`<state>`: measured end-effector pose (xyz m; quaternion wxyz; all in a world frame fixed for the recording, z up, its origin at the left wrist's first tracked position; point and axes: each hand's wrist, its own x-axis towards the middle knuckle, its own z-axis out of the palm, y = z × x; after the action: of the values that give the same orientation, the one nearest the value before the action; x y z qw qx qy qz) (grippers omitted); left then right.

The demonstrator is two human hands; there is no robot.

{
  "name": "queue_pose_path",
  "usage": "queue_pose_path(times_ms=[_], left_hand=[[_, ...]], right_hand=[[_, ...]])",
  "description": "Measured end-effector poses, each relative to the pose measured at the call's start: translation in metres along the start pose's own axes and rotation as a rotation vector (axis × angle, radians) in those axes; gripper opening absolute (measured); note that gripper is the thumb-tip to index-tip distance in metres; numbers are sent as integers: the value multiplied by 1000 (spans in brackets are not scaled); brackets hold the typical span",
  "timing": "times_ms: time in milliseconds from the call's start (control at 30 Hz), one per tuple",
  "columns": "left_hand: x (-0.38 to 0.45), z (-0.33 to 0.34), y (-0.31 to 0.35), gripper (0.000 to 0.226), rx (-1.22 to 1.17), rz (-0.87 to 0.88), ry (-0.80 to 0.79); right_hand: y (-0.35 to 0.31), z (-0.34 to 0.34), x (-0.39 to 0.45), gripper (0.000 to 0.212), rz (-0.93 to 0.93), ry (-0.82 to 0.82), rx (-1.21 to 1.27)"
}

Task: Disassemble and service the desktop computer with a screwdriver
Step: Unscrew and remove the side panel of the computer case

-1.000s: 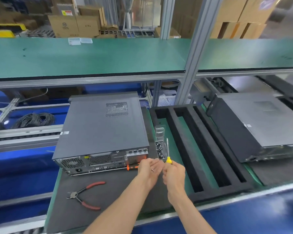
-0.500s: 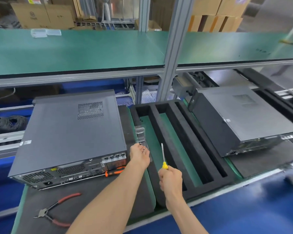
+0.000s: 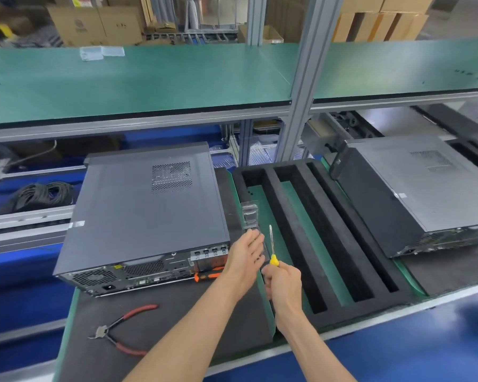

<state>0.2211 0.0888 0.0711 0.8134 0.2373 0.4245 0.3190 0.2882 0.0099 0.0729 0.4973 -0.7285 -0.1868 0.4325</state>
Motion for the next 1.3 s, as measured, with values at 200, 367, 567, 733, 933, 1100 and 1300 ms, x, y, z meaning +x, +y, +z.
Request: queue_pose_path(times_ms=[200,367,567,733,933,1100,1300], left_hand=[[-50,-53,7,32,173,105,92],[-78,-106,24,37,66,163,407],[-95,-143,56,31,-300,243,842],[-90,-149,74,35,-372,267,895],[-86,-153,72,34,-349,256,911],[-90,-150,69,24,-442,272,833],[-93,-147,60,26,-554,296,745]], right_hand=[[-4,39,-12,36,-53,-140,34],[1,87,-29,17,-101,-312,-63],[4,151,-47,20,66,-485,-42],[-5,194,-59,31,205,-351,70],[-10,210,-62,23,273,-211,206],[-3,207,-64,20,287,-205,275],[8,204,-62,16,287,-213,319]])
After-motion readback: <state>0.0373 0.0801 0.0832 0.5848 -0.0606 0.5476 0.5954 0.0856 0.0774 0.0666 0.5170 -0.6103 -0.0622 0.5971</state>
